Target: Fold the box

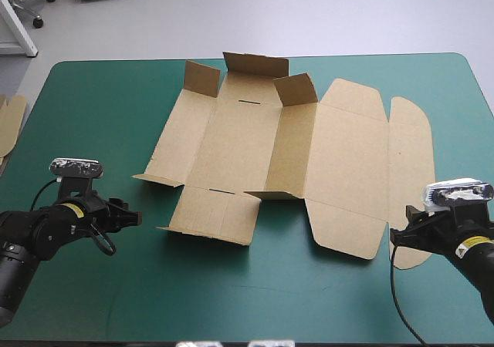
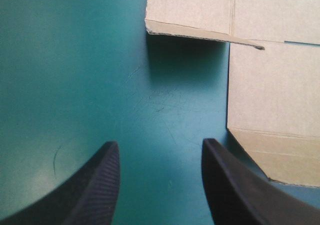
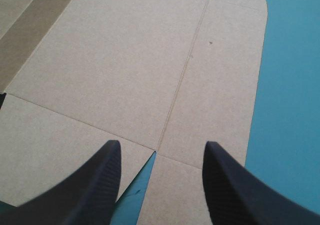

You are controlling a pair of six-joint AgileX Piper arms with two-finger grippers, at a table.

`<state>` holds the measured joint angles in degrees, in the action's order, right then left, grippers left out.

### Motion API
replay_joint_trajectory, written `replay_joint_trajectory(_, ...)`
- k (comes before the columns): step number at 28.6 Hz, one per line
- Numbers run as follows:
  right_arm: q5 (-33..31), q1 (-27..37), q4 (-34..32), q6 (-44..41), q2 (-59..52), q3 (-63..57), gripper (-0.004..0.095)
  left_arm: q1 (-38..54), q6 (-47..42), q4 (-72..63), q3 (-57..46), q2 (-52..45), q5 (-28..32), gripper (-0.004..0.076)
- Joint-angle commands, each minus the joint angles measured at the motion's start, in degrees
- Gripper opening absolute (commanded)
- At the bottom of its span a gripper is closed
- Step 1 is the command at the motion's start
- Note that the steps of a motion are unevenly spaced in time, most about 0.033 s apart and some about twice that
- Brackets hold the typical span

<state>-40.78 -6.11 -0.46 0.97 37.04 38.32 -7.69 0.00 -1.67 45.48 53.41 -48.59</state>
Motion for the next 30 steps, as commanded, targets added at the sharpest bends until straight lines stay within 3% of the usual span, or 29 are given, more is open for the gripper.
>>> replay_joint_trajectory(1, 3.61, 0.57, -0.17, 0.21, 0.19, 1.94, 0.0467, -0.12, -0.37, -0.8, 1.99, -0.43, 2.73, 0.0362)
replay_joint_trajectory(15, 3.74, 0.57, 0.46, -0.97, 1.73, 3.39, 0.0467, -0.12, -0.37, -0.57, 4.56, 1.33, 1.25, 0.0362)
replay_joint_trajectory(20, 2.01, 0.57, 3.85, -0.97, 6.24, 6.72, 0.0467, -0.12, 1.99, -0.57, 13.52, 7.37, -3.52, 0.0362)
replay_joint_trajectory(26, -0.83, 0.57, 10.21, 3.47, 11.69, 8.39, 0.0467, -0.12, 4.08, 0.31, 26.62, 15.78, -4.27, 0.0362)
replay_joint_trajectory(30, -0.88, 0.57, 12.78, 5.29, 12.77, 9.16, 0.0467, 6.27, 5.84, -1.72, 35.79, 22.8, -4.09, 0.0363)
